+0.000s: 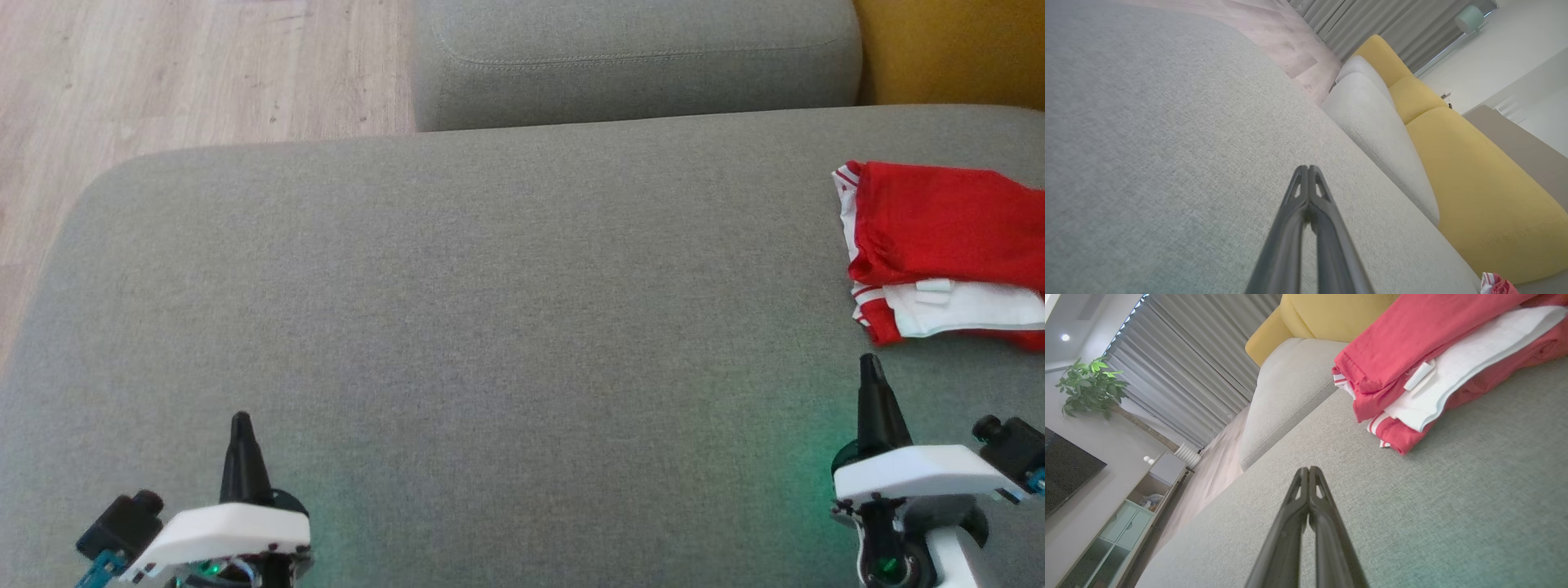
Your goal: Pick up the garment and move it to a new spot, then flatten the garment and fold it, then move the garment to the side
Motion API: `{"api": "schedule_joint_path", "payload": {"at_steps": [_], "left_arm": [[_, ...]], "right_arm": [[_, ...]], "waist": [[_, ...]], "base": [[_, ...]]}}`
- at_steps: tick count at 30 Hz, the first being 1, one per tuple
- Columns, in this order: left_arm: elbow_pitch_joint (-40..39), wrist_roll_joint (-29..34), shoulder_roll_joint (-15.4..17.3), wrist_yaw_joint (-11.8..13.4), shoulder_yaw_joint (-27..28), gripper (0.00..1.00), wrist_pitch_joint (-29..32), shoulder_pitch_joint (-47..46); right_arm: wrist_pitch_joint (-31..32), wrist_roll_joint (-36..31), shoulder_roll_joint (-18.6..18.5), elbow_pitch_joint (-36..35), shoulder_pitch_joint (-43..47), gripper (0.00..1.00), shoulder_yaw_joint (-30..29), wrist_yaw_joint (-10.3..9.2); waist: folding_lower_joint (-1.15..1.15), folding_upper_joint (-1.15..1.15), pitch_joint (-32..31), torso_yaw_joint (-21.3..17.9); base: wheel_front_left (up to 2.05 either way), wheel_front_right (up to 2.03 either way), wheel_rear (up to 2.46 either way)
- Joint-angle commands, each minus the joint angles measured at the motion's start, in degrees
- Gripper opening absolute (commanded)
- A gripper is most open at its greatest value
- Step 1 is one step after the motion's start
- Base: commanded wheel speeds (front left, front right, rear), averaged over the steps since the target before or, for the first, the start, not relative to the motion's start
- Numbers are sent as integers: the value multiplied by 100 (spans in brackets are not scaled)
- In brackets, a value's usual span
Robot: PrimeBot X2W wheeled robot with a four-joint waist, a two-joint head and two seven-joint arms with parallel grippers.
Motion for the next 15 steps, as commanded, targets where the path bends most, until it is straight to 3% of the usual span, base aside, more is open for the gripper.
{"api": "schedule_joint_path", "payload": {"at_steps": [1, 15], "left_arm": [[-213, -113, 18, -44, 173, 0, 43, -306], [-285, -874, 23, -105, 320, 0, 280, -322]], "right_arm": [[36, 152, -15, -232, -234, 0, 21, -4], [266, 1072, -18, -350, -227, 0, -71, -6]], "waist": [[0, 0, -1, 0], [0, 0, -21, -4]], "base": [[0, 0, 0], [0, 0, 0]]}}
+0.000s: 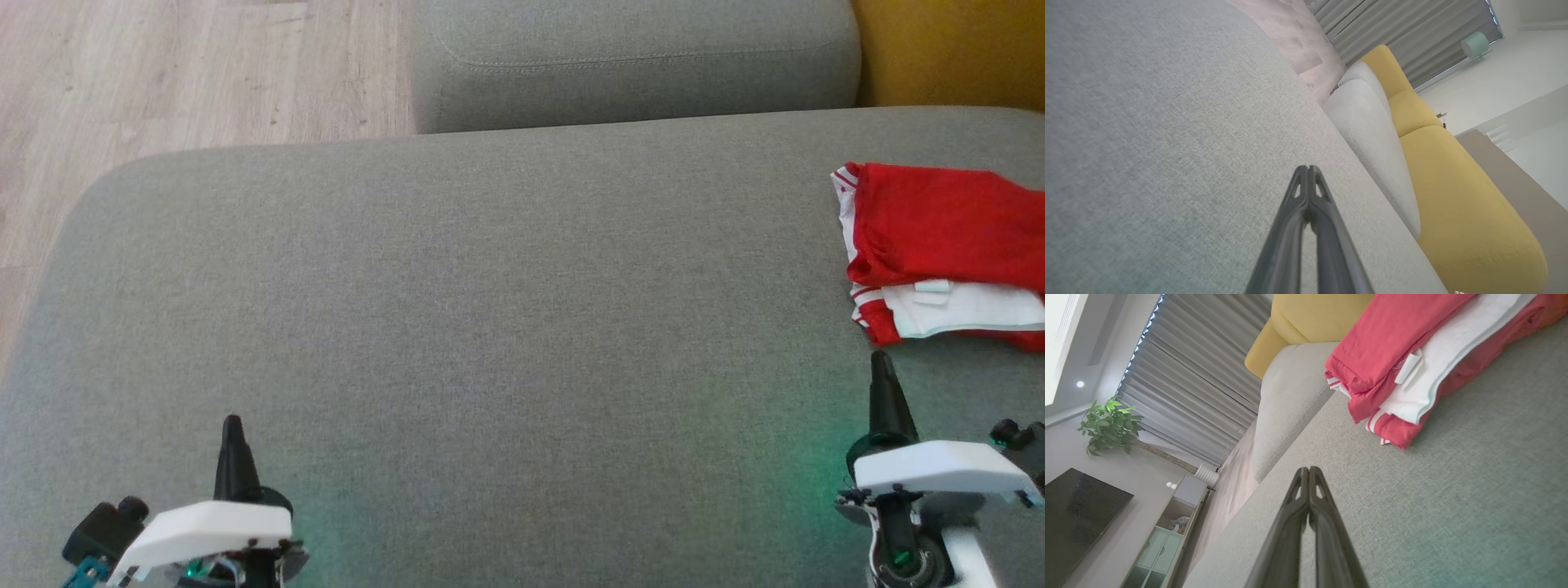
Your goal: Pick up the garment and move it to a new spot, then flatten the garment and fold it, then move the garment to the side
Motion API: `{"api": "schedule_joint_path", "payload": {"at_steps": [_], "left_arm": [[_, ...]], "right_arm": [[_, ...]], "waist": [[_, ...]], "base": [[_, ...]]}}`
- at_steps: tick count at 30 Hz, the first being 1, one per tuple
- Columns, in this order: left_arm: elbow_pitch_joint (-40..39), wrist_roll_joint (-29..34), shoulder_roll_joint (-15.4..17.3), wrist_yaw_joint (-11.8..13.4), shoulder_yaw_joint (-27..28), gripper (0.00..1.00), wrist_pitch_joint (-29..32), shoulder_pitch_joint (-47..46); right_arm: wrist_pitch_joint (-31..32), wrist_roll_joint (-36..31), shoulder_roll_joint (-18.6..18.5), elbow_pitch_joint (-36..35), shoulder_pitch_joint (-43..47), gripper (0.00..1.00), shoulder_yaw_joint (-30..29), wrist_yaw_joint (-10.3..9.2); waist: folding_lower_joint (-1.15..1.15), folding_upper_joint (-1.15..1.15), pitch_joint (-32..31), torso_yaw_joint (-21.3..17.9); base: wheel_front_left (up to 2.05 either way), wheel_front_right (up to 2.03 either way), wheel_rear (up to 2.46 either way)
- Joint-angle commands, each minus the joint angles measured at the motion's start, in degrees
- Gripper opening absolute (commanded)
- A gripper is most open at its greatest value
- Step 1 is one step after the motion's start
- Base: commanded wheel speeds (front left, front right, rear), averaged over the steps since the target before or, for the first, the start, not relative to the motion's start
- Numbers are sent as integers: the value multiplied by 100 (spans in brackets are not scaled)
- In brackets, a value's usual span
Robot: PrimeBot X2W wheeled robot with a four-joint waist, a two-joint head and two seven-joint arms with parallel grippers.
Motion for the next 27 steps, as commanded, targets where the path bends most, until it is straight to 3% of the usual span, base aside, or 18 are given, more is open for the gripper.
{"api": "schedule_joint_path", "payload": {"at_steps": [1, 27], "left_arm": [[-226, -177, 22, -75, 190, 0, 49, -321], [-355, -1535, 31, -185, 452, 0, 472, -350]], "right_arm": [[62, 230, -18, -230, -228, 0, 10, -6], [473, 1871, -24, -439, -216, 0, -155, -8]], "waist": [[0, 0, -3, 0], [0, 0, -38, -7]], "base": [[0, 0, 0], [0, 0, 0]]}}
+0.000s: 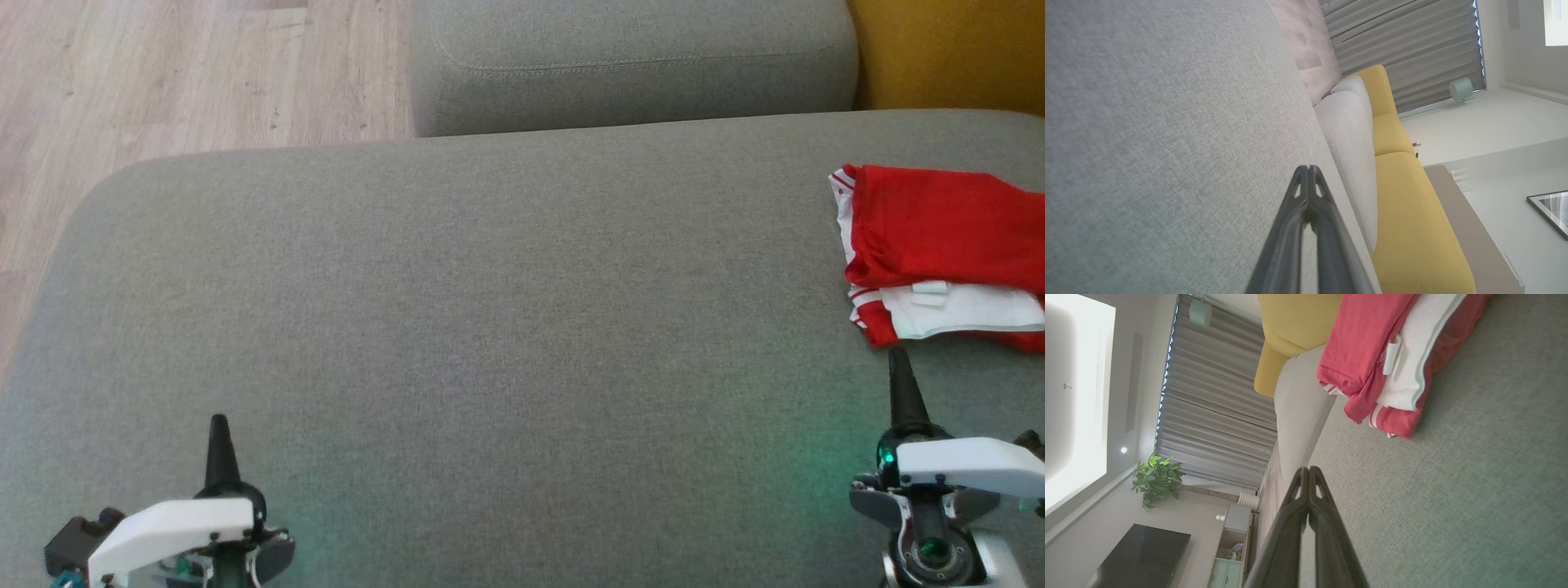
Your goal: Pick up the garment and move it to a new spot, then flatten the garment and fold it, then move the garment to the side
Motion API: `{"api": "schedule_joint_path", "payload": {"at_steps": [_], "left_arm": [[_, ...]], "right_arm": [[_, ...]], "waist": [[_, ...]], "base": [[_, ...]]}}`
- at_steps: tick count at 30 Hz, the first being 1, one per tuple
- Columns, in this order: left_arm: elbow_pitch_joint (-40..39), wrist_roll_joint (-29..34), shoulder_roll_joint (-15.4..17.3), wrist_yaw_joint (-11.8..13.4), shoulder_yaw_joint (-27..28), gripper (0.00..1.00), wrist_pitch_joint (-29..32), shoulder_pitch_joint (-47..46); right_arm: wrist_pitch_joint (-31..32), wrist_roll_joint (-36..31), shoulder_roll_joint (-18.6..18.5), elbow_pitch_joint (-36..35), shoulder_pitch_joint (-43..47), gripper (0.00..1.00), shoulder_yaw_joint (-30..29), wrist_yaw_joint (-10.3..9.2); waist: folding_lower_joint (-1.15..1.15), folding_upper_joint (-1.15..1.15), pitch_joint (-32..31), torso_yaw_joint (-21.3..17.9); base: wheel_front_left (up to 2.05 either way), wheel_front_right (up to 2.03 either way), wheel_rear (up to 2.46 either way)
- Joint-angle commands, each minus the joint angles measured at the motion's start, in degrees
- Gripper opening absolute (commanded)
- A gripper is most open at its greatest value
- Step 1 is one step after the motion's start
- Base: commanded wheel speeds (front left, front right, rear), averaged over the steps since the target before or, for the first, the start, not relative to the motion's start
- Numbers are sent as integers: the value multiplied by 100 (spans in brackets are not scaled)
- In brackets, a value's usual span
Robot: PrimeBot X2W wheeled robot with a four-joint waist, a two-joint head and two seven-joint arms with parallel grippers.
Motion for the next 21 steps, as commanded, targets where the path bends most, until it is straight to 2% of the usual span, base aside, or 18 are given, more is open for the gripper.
{"api": "schedule_joint_path", "payload": {"at_steps": [1, 21], "left_arm": [[-226, -135, 31, -46, 218, 0, 36, -326], [-329, -1221, 38, -134, 427, 0, 374, -350]], "right_arm": [[42, 186, -24, -239, -216, 0, 45, -7], [370, 1498, -28, -407, -207, 0, -86, -9]], "waist": [[0, 0, -2, 0], [0, 0, -30, -6]], "base": [[0, 0, 0], [0, 0, 0]]}}
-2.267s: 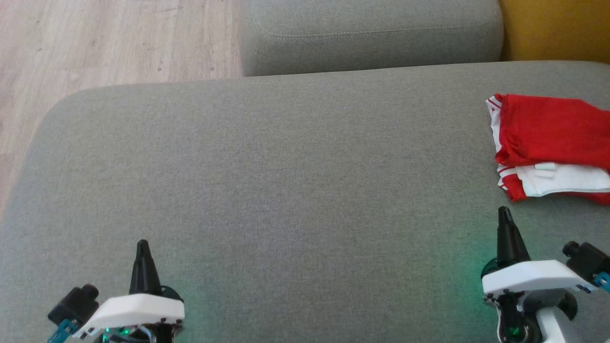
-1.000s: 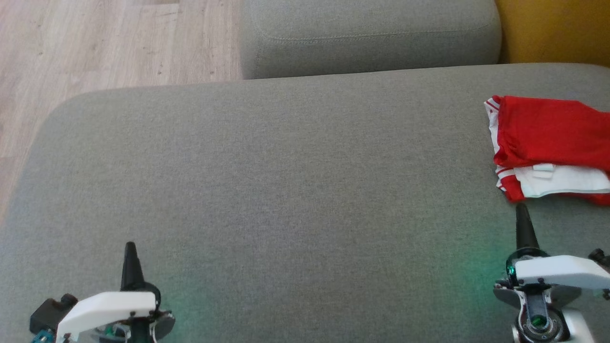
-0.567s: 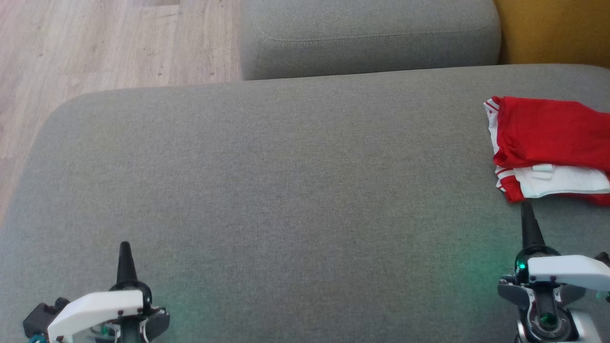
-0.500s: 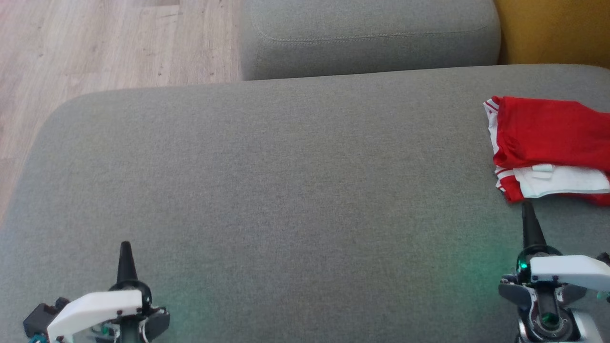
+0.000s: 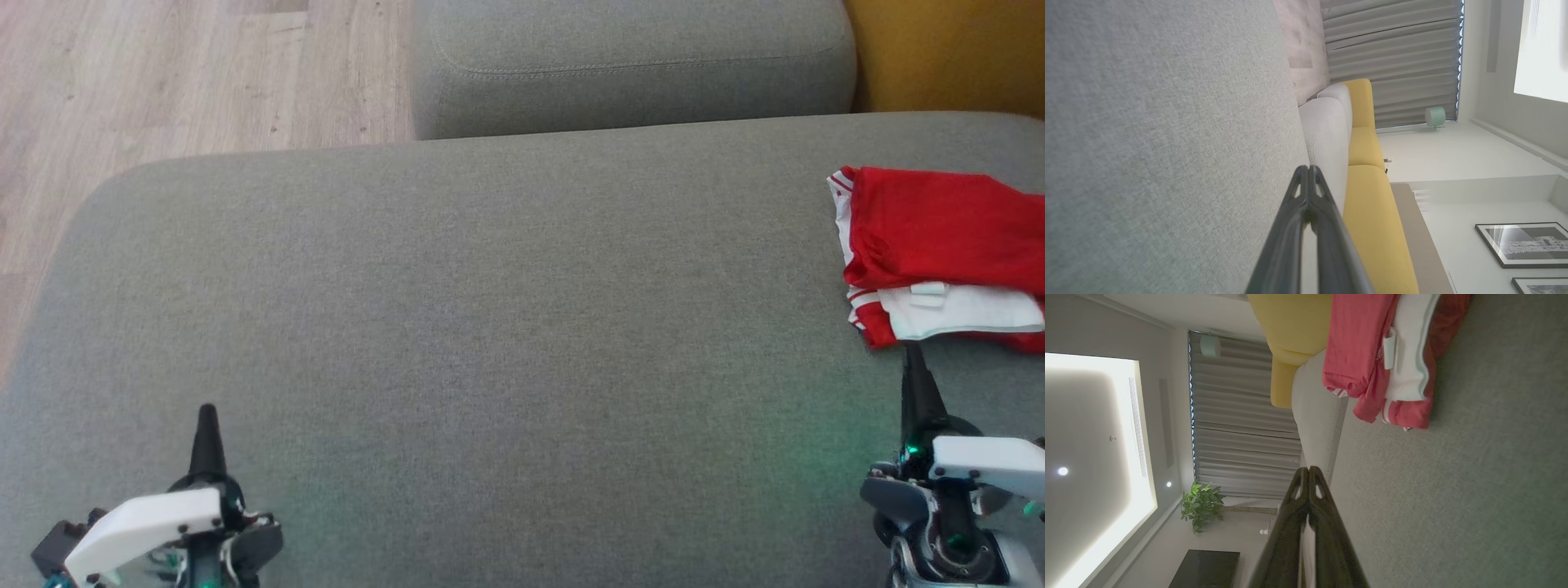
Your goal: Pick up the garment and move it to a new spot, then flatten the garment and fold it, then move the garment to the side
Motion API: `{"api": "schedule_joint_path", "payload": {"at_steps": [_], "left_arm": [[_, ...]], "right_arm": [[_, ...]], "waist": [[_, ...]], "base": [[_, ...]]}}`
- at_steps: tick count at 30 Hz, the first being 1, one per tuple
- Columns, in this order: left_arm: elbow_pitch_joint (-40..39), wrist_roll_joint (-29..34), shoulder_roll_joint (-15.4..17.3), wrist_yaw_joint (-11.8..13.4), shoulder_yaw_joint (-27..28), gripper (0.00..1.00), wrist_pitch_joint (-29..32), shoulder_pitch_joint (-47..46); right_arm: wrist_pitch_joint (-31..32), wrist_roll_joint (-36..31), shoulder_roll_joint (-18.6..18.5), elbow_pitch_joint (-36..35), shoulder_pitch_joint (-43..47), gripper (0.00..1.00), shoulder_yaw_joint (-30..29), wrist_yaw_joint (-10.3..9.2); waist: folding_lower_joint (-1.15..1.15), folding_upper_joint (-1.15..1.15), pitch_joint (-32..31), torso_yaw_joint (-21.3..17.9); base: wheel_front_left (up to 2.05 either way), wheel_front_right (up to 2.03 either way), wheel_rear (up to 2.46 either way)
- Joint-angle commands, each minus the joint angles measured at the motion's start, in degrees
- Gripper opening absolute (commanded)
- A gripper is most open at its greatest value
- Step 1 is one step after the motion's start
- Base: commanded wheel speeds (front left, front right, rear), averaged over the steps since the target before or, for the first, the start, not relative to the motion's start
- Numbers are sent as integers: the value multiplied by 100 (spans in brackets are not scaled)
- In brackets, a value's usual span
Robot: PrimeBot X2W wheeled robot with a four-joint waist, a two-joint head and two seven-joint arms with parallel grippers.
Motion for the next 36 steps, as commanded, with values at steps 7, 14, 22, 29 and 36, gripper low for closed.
{"api": "schedule_joint_path", "payload": {"at_steps": [7, 14, 22, 29, 36], "left_arm": [[-244, -478, 41, -80, 292, 0, 166, -283], [-277, -827, 43, -108, 359, 0, 275, -291], [-277, -827, 43, -108, 359, 0, 275, -291], [-277, -827, 43, -108, 359, 0, 275, -291], [-278, -827, 43, -108, 359, 0, 275, -291]], "right_arm": [[180, 600, -30, -290, -206, 0, 25, -9], [286, 1021, -31, -344, -203, 0, -18, -10], [286, 1021, -31, -344, -203, 0, -18, -10], [286, 1021, -31, -344, -203, 0, -17, -10], [285, 1022, -31, -344, -203, 0, -17, -10]], "waist": [[0, 0, -11, -2], [0, 0, -20, -3], [0, 0, -20, -3], [0, 0, -20, -3], [0, 0, -20, -3]], "base": [[0, 0, 0], [0, 0, 0], [0, 0, 0], [0, 0, 0], [0, 0, 0]]}}
